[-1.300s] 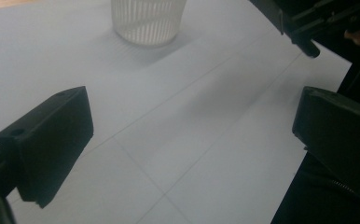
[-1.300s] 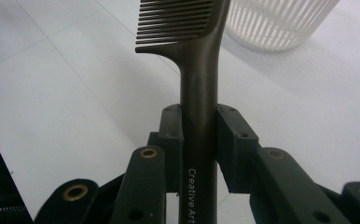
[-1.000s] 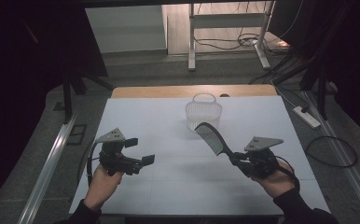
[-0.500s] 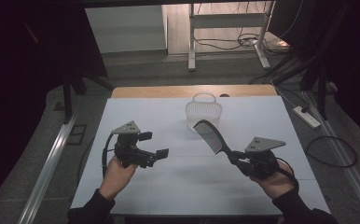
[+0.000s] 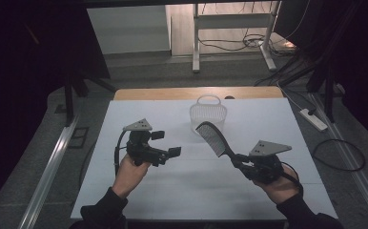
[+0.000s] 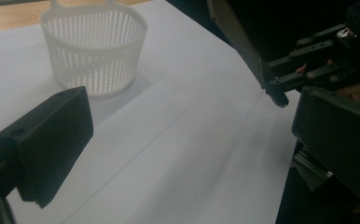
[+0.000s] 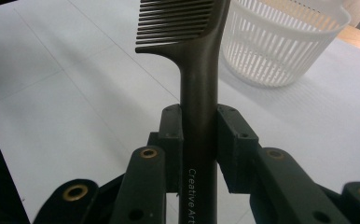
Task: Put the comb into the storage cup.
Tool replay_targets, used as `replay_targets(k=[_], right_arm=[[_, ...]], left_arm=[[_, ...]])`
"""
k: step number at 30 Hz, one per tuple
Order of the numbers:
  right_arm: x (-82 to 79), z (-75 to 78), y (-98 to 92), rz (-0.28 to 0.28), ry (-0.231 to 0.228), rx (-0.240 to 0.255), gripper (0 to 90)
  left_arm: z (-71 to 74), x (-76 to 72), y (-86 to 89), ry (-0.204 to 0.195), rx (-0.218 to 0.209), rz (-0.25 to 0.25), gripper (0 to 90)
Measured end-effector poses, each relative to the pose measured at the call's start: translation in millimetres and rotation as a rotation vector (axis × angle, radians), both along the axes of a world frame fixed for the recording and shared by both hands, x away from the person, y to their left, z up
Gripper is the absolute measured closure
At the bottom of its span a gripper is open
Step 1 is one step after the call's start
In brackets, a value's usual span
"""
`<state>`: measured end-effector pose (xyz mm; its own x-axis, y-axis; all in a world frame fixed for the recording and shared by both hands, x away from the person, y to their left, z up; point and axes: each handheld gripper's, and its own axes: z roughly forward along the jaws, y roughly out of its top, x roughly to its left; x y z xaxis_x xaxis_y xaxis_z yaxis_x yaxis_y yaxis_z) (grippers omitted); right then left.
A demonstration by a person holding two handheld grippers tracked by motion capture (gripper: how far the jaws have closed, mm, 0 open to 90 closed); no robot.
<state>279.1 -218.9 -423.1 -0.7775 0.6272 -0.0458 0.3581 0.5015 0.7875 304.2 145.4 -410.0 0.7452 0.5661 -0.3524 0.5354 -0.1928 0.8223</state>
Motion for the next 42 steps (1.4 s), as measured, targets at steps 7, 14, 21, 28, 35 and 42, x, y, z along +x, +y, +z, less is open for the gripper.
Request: replay_targets(k=[7,14,21,28,35,42], right_arm=[[-1.6,0.1,4.3,0.007,-0.012,0.006,72.7],[-2.7,0.6,7.2,0.008,-0.026,0.018,72.7],[-3.7,-0.4,11.0,0.021,-0.027,0.022,72.6],[-5.6,-1.7,16.9,0.040,-0.028,0.024,72.7],[-8.2,-2.6,21.7,0.057,-0.030,0.030,72.6],[-11.8,-3.6,28.4,0.082,-0.032,0.036,72.6]], left_arm=[[2.2,6.1,-8.8,0.008,-0.013,-0.022,0.0],[2.5,11.3,-19.3,0.018,-0.006,-0.043,0.0],[-0.4,15.4,-26.5,0.042,-0.030,-0.053,0.0],[-5.3,17.4,-30.8,0.067,-0.062,-0.059,0.0],[-7.2,17.8,-35.2,0.073,-0.060,-0.063,0.0],[-6.6,19.3,-36.3,0.079,-0.078,-0.065,0.0]])
